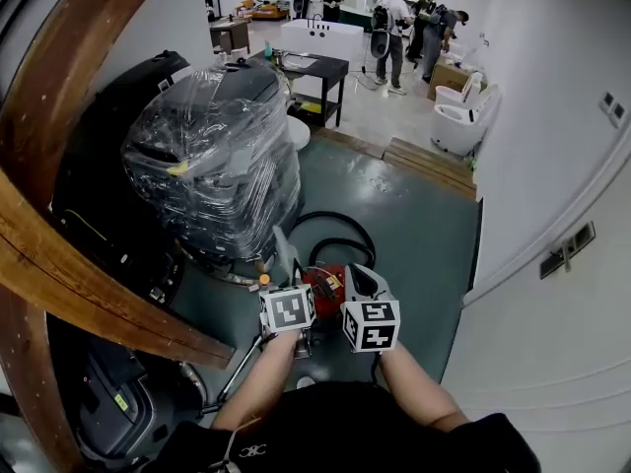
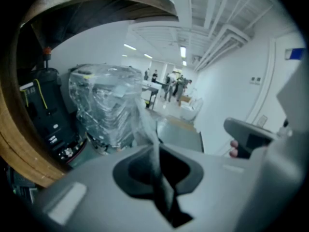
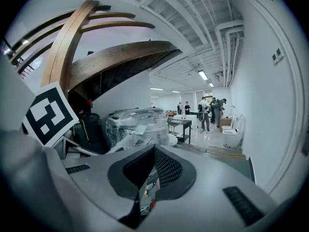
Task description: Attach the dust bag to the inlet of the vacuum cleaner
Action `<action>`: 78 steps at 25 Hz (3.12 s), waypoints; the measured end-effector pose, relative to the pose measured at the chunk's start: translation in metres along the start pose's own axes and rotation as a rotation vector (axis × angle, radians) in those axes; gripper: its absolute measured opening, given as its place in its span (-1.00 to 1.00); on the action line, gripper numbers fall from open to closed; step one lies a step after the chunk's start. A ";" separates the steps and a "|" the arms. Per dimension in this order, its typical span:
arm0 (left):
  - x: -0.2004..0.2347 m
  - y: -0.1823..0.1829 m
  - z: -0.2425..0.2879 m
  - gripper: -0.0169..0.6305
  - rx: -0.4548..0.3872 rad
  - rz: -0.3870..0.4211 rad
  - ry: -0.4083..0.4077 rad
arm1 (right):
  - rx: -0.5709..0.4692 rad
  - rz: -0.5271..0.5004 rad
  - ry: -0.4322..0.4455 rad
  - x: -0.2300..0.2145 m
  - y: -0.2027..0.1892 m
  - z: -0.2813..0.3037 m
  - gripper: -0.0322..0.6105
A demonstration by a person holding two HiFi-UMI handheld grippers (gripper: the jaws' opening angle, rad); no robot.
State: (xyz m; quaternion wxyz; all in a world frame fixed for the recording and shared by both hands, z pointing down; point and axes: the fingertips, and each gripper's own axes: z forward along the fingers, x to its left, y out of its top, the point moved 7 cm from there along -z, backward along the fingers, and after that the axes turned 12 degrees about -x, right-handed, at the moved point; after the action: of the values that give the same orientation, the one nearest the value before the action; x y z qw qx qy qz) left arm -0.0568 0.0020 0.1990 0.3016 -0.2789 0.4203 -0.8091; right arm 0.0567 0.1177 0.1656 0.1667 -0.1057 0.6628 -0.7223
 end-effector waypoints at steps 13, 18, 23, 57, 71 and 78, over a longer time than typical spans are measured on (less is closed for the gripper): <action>0.022 0.001 0.038 -0.88 0.039 -0.046 0.057 | 0.048 -0.001 0.050 -0.010 -0.016 0.049 -0.91; 0.018 0.002 0.058 -0.87 0.034 -0.101 0.141 | 0.079 -0.025 0.135 -0.033 -0.018 0.077 -0.91; 0.011 0.011 0.075 -0.87 0.023 -0.141 0.204 | 0.103 -0.026 0.206 -0.054 -0.018 0.107 -0.91; 0.106 -0.188 0.123 -0.87 0.213 -0.319 0.507 | 0.537 -0.071 0.444 -0.050 -0.231 0.194 -0.91; 0.153 -0.359 0.210 -0.87 0.280 -0.289 0.487 | 0.608 -0.097 0.361 -0.065 -0.397 0.210 -0.91; 0.151 -0.422 0.238 -0.87 0.306 -0.340 0.467 | 0.654 -0.126 0.284 -0.090 -0.462 0.219 -0.59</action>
State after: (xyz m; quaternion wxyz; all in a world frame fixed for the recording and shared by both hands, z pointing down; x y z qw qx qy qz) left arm -0.0956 -0.0329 0.7034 0.0961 -0.1036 0.2991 -0.9437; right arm 0.1751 -0.0199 0.6519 0.0530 0.0139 0.4054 -0.9125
